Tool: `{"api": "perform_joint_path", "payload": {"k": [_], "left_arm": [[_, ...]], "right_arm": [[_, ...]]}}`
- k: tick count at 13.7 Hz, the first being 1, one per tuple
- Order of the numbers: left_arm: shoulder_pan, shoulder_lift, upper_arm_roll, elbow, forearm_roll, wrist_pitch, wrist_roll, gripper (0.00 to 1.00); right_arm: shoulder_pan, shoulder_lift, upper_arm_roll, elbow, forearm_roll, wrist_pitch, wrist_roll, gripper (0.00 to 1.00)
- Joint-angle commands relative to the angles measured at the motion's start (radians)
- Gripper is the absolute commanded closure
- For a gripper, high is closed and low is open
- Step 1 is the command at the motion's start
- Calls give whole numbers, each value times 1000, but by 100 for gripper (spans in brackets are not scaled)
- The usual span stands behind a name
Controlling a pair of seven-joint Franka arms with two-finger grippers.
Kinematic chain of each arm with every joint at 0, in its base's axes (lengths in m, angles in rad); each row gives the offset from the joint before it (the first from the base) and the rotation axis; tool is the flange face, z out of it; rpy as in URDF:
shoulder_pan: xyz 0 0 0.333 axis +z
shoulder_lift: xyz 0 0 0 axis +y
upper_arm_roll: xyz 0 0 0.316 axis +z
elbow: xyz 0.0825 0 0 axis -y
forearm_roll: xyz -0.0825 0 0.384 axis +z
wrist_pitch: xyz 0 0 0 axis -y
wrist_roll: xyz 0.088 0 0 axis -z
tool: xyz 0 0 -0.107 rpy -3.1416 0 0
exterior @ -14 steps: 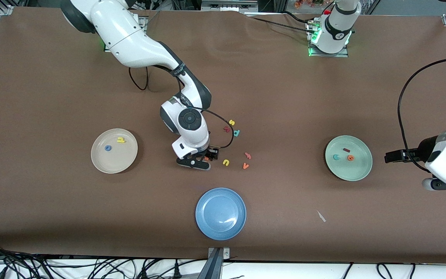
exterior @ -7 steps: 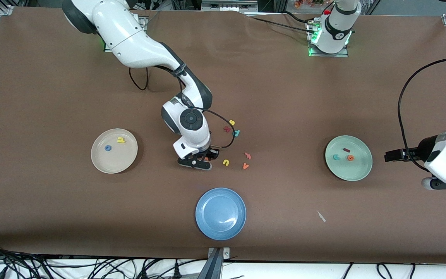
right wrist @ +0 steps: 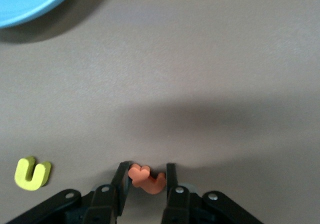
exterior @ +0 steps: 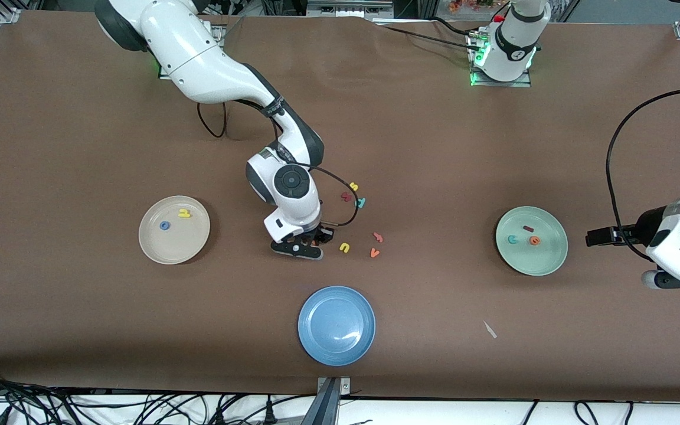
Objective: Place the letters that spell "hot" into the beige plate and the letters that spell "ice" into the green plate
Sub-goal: 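Carry the orange t to the beige plate and open the right gripper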
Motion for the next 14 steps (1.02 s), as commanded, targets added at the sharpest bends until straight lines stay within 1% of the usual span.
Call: {"api": "perform_joint_path", "payload": {"k": [1, 5, 7, 9, 10, 11, 12, 13, 14], "left_arm": [[3, -21, 1, -20, 11, -8, -1, 0], [2, -19, 1, -20, 13, -6, -15, 0], [0, -19, 1, -20, 13, -6, -18, 0], [0, -19, 1, -20, 13, -6, -19, 0], [-1, -19, 1, -22, 13, -6, -19, 0], [-1, -19, 1, -20, 13, -6, -19, 0], [-3, -19, 2, -20, 13, -6, -19, 0], [-4, -19, 1, -20, 13, -6, -19, 0], [-4, -19, 1, -20, 13, -6, -19, 0]], "right_arm": [[-50, -95, 3, -78, -10, -64, -71, 72], [-181, -296, 6, -331, 1, -72, -287, 70], [-259, -403, 5, -466, 3, -72, -443, 70], [-332, -511, 5, -574, 7, -75, -600, 70], [-366, -551, 2, -603, 7, -97, -675, 70], [-392, -571, -6, -609, 9, -122, -749, 70], [-400, -579, -29, -610, 9, -131, -804, 70], [-402, -579, -46, -610, 13, -131, -827, 67], [-402, -577, -49, -610, 13, -125, -831, 54]]}}
